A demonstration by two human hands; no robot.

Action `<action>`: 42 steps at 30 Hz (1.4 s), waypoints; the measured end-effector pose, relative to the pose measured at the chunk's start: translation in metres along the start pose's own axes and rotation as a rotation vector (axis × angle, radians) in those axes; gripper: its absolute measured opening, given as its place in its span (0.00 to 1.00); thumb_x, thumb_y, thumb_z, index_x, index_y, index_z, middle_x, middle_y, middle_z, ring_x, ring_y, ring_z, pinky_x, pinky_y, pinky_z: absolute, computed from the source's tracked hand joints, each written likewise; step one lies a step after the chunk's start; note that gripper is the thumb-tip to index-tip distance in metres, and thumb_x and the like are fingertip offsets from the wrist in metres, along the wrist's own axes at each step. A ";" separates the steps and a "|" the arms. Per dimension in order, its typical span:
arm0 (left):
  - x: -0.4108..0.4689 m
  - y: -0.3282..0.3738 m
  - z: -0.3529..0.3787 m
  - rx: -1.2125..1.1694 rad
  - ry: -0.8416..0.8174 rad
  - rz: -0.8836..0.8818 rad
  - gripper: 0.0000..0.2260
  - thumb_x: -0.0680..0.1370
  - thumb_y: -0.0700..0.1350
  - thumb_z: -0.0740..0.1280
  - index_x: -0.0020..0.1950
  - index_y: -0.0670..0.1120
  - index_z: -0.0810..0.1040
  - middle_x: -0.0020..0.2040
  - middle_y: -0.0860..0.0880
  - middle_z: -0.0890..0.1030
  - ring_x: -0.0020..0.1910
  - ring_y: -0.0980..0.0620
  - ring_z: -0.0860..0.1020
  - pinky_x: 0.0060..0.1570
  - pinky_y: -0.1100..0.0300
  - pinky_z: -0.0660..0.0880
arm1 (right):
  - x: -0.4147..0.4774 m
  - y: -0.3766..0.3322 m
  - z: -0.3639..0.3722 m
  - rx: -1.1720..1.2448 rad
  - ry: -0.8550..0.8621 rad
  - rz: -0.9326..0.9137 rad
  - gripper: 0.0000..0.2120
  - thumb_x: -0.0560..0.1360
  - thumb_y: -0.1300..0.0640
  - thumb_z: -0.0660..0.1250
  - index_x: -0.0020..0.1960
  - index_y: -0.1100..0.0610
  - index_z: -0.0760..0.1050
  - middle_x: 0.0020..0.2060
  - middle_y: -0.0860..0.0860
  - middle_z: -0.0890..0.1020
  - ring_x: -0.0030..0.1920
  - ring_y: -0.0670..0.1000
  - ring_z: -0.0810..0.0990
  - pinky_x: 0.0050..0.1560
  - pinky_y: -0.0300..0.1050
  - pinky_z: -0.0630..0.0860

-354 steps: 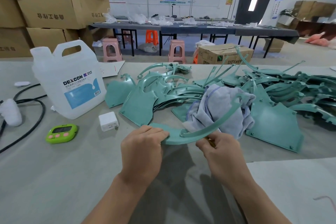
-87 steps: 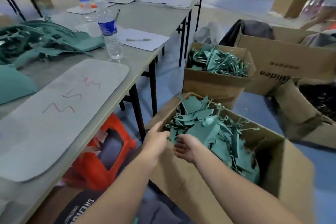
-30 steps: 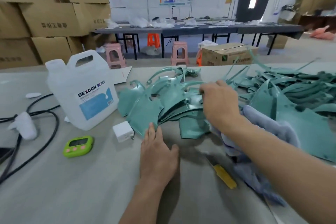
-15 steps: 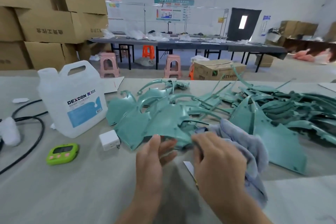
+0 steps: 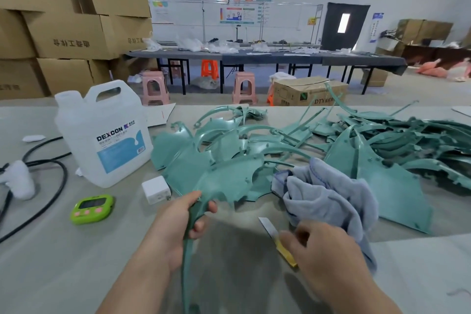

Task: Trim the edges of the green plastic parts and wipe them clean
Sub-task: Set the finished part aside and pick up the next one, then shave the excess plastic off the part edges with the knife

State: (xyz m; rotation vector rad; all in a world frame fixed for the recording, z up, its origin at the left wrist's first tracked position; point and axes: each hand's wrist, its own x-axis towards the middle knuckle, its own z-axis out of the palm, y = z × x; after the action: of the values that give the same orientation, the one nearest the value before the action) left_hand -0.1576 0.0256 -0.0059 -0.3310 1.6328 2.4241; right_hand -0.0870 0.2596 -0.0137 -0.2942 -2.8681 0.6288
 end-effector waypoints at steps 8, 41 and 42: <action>0.012 -0.004 -0.015 0.340 0.028 -0.020 0.12 0.84 0.43 0.58 0.50 0.37 0.75 0.24 0.48 0.76 0.16 0.56 0.62 0.17 0.70 0.55 | -0.001 0.001 0.010 -0.060 -0.078 -0.061 0.16 0.77 0.35 0.63 0.43 0.48 0.73 0.37 0.43 0.79 0.39 0.43 0.76 0.42 0.41 0.73; 0.011 -0.009 -0.021 0.629 0.065 -0.112 0.30 0.83 0.55 0.61 0.21 0.46 0.74 0.23 0.45 0.73 0.17 0.52 0.65 0.21 0.68 0.57 | 0.013 0.018 0.020 0.502 0.308 -0.190 0.10 0.76 0.54 0.75 0.49 0.38 0.86 0.31 0.25 0.78 0.38 0.29 0.78 0.41 0.20 0.67; 0.011 -0.009 -0.020 0.634 0.066 -0.112 0.30 0.82 0.55 0.61 0.21 0.46 0.74 0.23 0.45 0.73 0.17 0.52 0.65 0.21 0.68 0.57 | 0.012 0.019 0.019 0.529 0.298 -0.198 0.11 0.76 0.54 0.74 0.49 0.36 0.85 0.31 0.27 0.79 0.37 0.31 0.79 0.41 0.21 0.69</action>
State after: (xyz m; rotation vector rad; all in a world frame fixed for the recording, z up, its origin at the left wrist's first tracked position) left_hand -0.1638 0.0107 -0.0242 -0.3782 2.2213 1.7065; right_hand -0.1003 0.2716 -0.0368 -0.0172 -2.3055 1.1520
